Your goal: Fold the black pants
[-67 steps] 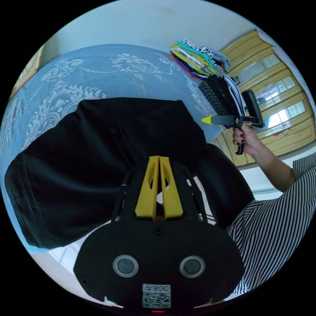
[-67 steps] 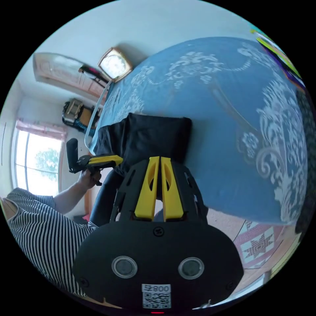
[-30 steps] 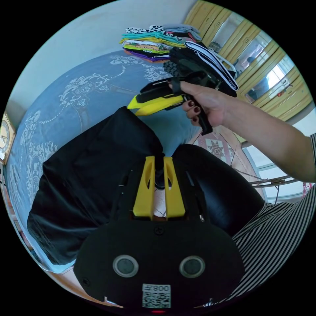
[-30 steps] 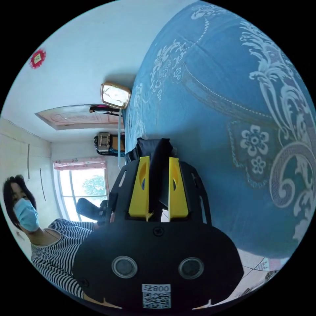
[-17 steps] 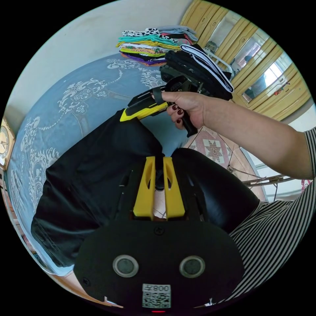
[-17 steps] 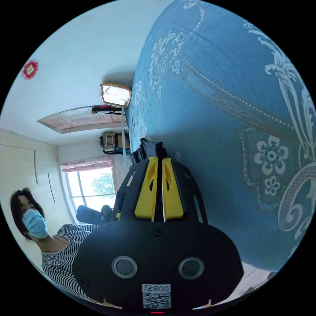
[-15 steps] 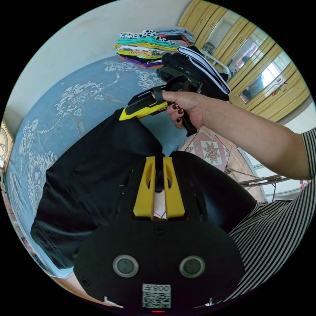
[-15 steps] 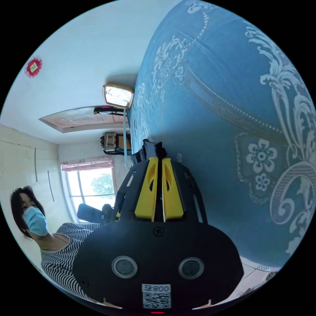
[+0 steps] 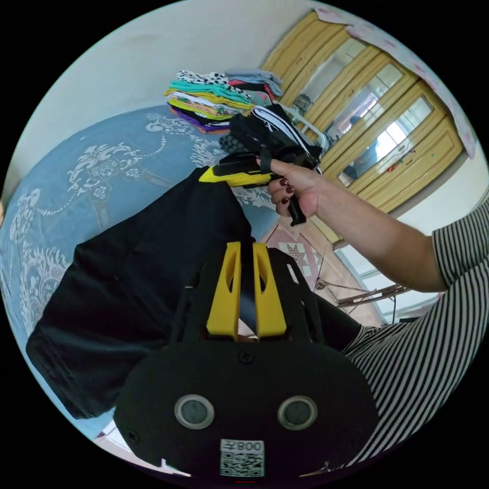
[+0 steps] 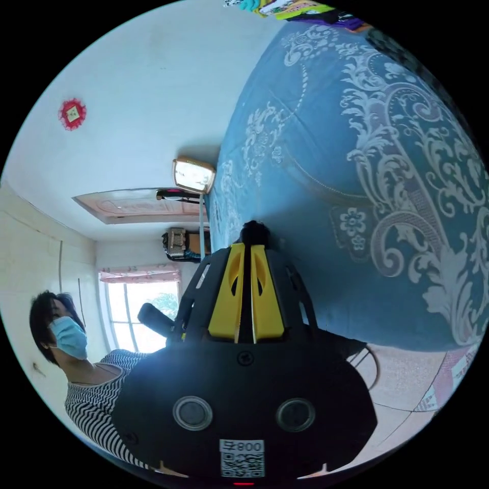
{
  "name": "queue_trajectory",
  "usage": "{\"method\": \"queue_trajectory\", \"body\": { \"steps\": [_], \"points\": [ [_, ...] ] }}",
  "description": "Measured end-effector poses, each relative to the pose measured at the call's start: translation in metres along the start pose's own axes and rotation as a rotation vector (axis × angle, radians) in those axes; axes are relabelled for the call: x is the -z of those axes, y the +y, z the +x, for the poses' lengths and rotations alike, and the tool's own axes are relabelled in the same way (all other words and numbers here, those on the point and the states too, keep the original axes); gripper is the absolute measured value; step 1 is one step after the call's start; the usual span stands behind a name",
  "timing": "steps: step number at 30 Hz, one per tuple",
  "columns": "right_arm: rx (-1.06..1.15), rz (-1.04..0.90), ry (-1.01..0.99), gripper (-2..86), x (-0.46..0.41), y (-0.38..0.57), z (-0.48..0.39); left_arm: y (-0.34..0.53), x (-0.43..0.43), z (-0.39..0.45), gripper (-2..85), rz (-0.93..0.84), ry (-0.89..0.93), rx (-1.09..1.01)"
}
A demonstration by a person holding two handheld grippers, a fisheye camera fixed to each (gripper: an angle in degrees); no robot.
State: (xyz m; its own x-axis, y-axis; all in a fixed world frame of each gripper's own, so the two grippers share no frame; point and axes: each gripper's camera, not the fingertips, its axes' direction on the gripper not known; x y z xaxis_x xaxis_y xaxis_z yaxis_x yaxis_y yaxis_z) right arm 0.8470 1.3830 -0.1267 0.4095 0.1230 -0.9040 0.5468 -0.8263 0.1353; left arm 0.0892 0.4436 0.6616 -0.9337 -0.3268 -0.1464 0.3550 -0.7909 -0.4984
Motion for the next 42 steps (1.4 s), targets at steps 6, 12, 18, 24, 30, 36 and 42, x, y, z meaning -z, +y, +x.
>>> {"method": "queue_trajectory", "body": {
  "steps": [6,12,18,24,30,36,42],
  "points": [
    [0.138,-0.065,-0.110,1.8,-0.041,-0.031,-0.116,0.058,0.117,-0.053,2.1,0.168,0.019,0.140],
    [0.279,-0.198,-0.108,1.9,-0.121,-0.070,-0.245,0.141,0.225,-0.112,2.2,0.326,-0.013,0.340],
    [0.334,-0.316,-0.053,2.0,-0.210,-0.107,-0.346,0.216,0.303,-0.169,2.3,0.392,-0.102,0.521],
    [0.359,-0.419,0.046,2.1,-0.287,-0.134,-0.426,0.283,0.353,-0.223,2.6,0.408,-0.118,0.677],
    [0.356,-0.505,0.148,2.3,-0.348,-0.160,-0.487,0.333,0.382,-0.266,2.7,0.400,-0.108,0.789],
    [0.323,-0.557,0.152,2.5,-0.377,-0.182,-0.537,0.373,0.402,-0.295,2.7,0.426,-0.064,0.886],
    [0.364,-0.567,0.062,1.5,-0.368,-0.190,-0.601,0.407,0.419,-0.311,3.0,0.510,0.017,0.964]
  ]
}}
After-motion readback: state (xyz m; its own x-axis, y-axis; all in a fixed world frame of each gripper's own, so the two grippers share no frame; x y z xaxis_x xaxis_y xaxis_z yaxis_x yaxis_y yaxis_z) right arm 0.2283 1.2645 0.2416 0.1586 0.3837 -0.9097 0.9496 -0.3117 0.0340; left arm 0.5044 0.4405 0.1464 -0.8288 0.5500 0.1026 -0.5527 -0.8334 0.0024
